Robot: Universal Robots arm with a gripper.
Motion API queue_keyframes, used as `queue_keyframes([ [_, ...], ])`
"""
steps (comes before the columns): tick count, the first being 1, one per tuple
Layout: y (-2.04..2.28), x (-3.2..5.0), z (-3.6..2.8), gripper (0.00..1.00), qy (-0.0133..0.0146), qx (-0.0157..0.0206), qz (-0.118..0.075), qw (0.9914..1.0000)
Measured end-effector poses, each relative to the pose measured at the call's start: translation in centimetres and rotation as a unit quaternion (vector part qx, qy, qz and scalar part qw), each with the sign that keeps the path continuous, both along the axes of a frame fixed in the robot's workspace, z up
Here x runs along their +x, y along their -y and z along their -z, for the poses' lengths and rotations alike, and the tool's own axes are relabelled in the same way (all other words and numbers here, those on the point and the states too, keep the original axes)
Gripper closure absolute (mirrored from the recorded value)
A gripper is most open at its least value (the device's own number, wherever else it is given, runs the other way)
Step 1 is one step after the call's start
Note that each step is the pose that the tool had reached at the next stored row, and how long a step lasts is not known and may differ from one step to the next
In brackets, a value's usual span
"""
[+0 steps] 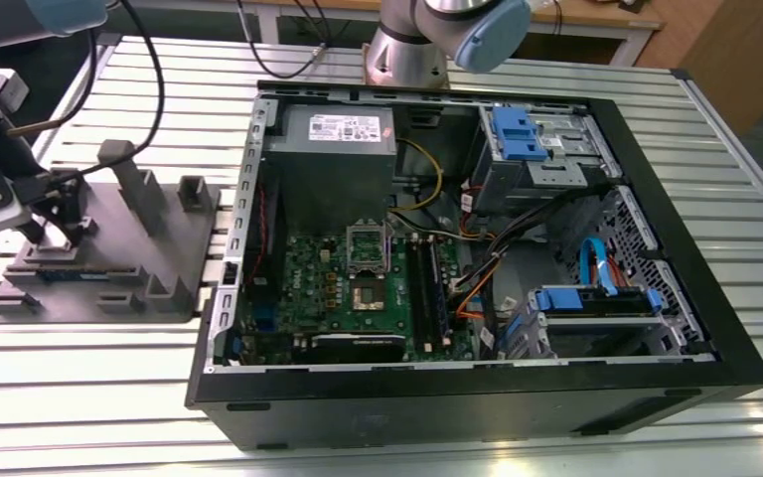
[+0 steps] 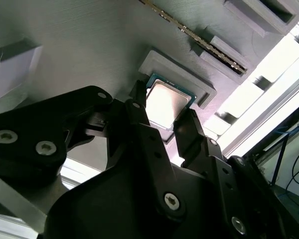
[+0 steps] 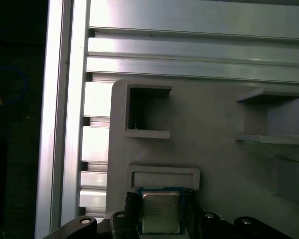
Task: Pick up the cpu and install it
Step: 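Pick up the cpu and move it towards the insertion slot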
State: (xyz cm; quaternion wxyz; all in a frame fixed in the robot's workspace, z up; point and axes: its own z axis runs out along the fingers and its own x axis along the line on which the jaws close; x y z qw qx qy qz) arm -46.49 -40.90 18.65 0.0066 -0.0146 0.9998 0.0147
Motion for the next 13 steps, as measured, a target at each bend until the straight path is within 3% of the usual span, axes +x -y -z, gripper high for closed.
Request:
queue_keyframes([
  [10,0.00,0.02,-1.58,0.53,0.0000,0.0000,0.000,1.00000],
  [13,0.00,0.03,-1.65,0.53,0.0002,0.0001,0.000,1.00000],
])
